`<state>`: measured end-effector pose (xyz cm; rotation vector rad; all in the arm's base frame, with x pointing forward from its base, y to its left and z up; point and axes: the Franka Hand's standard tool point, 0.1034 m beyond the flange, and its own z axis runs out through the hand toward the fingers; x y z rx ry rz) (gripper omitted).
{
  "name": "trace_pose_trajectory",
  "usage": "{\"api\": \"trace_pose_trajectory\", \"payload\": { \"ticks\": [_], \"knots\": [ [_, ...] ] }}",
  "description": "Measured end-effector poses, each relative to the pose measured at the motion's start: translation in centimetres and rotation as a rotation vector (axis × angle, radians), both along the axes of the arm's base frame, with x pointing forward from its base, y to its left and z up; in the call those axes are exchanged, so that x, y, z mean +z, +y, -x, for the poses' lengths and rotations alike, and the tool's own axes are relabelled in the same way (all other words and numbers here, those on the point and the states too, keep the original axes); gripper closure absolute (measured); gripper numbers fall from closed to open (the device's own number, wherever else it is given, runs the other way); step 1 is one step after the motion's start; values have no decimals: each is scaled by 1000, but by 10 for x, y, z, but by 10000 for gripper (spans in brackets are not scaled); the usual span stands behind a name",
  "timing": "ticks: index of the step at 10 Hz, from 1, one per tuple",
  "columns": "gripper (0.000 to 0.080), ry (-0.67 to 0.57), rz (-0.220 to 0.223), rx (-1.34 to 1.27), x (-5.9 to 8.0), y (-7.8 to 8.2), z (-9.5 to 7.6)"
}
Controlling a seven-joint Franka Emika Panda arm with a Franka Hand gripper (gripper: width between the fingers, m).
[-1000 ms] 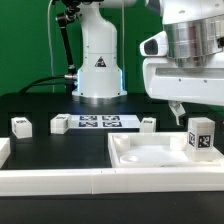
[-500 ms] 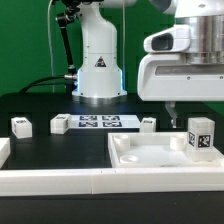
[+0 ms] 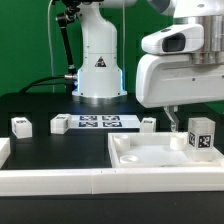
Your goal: Assemble square table
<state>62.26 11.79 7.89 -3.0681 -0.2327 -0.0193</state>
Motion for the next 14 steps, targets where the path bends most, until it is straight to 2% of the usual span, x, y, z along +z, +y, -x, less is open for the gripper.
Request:
{"api": "trace_pose_trajectory", "payload": {
  "ticks": [2,3,4,5,6,10,14],
  "knots": [
    [150,-2,1,58,-1,0,0],
    [276,-2,0,52,-1,0,0],
    [276,-1,0,40,-1,0,0],
    [415,0,0,30,-1,0,0],
    [511,0,-1,25,-1,0,0],
    [511,19,-8,-264,-1,0,0],
    [509,49,-43,-726,-1,-4,-1]
  ]
}}
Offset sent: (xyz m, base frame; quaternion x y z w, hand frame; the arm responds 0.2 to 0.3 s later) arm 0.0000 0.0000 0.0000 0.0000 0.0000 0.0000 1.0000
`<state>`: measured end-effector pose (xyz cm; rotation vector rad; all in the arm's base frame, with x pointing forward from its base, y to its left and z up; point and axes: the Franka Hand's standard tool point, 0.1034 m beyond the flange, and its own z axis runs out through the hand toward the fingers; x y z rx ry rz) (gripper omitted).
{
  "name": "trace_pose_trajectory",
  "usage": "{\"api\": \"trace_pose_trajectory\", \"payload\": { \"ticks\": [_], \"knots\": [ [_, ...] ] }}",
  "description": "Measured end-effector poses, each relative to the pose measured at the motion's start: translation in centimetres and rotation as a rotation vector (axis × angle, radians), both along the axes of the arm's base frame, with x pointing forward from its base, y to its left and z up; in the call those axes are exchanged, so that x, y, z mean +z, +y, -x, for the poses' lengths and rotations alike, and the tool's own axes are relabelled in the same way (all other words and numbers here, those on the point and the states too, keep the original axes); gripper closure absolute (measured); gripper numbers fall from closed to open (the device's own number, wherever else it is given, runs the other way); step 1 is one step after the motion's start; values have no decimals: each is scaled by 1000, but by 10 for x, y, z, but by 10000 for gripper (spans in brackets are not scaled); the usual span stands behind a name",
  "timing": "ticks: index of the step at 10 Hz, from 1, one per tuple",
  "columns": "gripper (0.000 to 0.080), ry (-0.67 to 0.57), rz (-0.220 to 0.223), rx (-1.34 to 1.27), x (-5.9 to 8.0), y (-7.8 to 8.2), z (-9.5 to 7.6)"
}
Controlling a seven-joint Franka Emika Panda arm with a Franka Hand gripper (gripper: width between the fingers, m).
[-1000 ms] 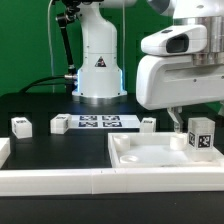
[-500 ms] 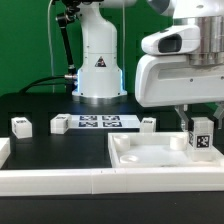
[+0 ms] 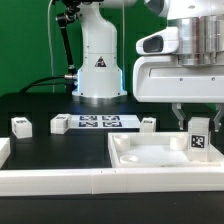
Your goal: Assemble square table
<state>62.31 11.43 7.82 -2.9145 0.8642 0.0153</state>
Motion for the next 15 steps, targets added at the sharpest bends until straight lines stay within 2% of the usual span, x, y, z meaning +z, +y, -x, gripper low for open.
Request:
{"api": "trace_pose_trajectory", "payload": {
  "ticks": [5,10,13,15],
  "knots": [
    [509,39,-9,-369,0,-1,0],
    [509,84,-39,-726,0,2,0],
    [509,106,-65,-845,0,1,0],
    [509,103,-65,-822,0,1,0]
  ]
}}
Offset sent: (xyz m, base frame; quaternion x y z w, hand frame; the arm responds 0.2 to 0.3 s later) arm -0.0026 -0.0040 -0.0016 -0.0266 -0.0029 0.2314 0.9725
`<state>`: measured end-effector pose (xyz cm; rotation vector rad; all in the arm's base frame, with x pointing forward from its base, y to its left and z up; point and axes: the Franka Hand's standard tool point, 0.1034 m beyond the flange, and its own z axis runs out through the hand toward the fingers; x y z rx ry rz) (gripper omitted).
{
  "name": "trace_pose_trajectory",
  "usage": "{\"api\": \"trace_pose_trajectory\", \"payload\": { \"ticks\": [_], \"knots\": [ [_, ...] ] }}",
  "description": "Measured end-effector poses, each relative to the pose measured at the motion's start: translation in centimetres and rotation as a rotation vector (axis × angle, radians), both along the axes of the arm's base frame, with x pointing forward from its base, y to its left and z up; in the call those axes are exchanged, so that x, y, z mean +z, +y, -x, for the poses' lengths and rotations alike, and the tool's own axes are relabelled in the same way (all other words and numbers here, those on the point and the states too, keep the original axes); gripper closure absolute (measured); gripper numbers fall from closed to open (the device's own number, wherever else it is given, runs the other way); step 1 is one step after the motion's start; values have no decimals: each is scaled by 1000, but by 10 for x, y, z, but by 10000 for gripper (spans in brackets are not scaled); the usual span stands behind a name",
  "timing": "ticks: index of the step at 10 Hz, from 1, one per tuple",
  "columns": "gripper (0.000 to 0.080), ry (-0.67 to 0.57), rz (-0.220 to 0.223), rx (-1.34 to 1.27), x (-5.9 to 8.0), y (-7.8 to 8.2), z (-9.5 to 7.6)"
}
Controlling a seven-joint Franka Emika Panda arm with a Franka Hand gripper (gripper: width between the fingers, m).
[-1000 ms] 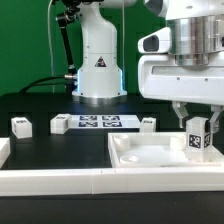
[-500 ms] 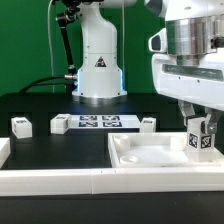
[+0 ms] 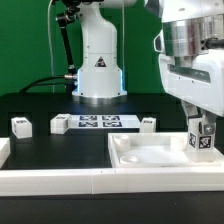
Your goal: Assemble square table
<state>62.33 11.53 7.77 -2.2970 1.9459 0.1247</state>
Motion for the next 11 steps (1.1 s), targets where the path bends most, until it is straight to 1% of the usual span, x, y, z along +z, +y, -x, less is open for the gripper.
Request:
{"api": "trace_pose_trajectory", "payload": {
  "ticks": [1,2,3,4,5,6,9,11],
  "knots": [
    [509,-4,0,25,0,0,0],
    [330,-3,2,44,0,1,1],
    [212,2,2,111,0,4,3],
    [212,-16,5,241,0,4,3],
    [163,-26,4,297,0,4,3],
    [154,-37,5,371,0,4,3],
    [151,-70,8,592,0,4,3],
    [151,-93,26,811,-1,3,4]
  ]
}}
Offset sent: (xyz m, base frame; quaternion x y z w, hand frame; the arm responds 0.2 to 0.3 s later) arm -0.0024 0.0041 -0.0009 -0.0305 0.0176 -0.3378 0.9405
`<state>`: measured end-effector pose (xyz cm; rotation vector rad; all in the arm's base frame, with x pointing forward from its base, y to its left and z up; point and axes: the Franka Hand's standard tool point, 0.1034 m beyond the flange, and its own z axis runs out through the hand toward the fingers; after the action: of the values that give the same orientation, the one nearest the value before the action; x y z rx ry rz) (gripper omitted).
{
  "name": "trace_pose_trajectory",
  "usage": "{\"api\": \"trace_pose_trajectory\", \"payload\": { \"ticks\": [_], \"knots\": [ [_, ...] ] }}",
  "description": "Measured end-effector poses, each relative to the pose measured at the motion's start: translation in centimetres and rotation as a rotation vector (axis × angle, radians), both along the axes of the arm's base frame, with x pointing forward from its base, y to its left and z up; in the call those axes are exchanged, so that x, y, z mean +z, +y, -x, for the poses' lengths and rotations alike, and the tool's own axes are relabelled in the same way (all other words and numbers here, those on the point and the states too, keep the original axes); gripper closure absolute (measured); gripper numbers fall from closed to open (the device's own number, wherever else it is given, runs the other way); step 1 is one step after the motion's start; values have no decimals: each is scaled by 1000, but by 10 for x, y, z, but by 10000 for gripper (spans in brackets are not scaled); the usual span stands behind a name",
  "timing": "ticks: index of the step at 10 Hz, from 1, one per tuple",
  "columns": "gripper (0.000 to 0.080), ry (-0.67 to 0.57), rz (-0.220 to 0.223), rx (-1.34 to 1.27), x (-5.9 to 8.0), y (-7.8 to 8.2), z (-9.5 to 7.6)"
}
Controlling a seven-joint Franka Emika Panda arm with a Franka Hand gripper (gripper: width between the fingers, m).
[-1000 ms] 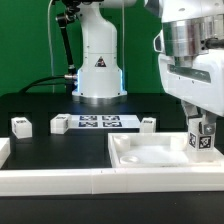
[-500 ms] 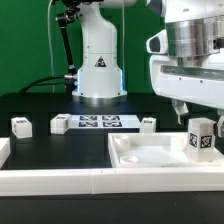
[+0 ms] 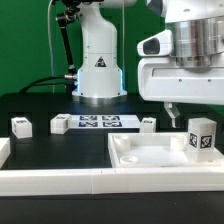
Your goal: Assemble square table
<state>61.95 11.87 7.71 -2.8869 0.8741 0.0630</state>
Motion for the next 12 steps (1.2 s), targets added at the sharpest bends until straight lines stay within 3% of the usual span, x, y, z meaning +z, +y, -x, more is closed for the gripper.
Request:
{"api": "trace_pose_trajectory", "payload": {
  "ticks": [5,10,12],
  "knots": [
    [151,-61,4,415,0,5,0],
    [151,-105,78,869,1,1,-3],
    [151,-110,78,919,1,-2,-4]
  ]
}}
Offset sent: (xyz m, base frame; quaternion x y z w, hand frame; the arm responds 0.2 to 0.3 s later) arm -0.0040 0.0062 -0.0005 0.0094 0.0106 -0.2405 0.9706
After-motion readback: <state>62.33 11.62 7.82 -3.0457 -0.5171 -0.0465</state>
